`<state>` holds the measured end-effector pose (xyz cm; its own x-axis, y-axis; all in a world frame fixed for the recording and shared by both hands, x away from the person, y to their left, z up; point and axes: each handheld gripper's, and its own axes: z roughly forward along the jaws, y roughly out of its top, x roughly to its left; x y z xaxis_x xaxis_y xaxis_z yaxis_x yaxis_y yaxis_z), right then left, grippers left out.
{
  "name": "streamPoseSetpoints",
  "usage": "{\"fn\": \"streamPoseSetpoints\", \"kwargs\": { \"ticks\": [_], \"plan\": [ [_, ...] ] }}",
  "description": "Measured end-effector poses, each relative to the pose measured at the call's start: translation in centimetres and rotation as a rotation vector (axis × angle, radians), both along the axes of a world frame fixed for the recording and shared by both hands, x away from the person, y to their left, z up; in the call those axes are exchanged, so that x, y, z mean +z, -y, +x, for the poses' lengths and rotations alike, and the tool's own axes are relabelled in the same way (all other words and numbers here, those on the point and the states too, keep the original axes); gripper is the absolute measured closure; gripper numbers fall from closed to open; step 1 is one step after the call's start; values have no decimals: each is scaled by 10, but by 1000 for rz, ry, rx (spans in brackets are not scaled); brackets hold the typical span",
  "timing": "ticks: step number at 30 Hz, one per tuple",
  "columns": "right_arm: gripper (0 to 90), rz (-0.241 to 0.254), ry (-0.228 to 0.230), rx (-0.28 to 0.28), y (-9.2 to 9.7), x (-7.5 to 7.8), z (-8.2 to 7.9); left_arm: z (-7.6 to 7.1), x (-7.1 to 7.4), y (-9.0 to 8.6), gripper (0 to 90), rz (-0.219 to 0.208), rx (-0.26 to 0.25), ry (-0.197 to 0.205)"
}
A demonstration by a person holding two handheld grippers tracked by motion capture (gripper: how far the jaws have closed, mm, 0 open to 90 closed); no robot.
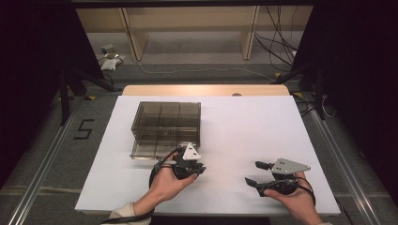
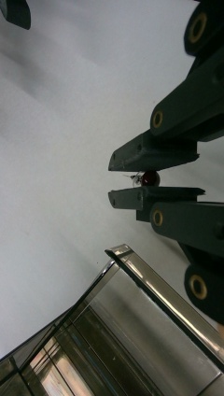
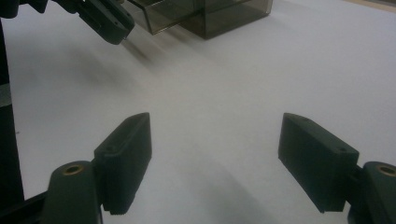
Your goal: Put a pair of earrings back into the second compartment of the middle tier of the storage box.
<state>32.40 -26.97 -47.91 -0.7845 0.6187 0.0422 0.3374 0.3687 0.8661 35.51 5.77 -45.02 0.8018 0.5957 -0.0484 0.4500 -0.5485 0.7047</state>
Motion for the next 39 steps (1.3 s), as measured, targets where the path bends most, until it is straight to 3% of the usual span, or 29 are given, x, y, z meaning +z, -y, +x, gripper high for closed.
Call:
{"fn": "streamPoseSetpoints", "kwargs": {
  "ticks": [39],
  "plan": [
    [271, -13, -16, -4, 0, -1, 0, 3, 19, -16, 799, -37, 36, 34]
  ]
}}
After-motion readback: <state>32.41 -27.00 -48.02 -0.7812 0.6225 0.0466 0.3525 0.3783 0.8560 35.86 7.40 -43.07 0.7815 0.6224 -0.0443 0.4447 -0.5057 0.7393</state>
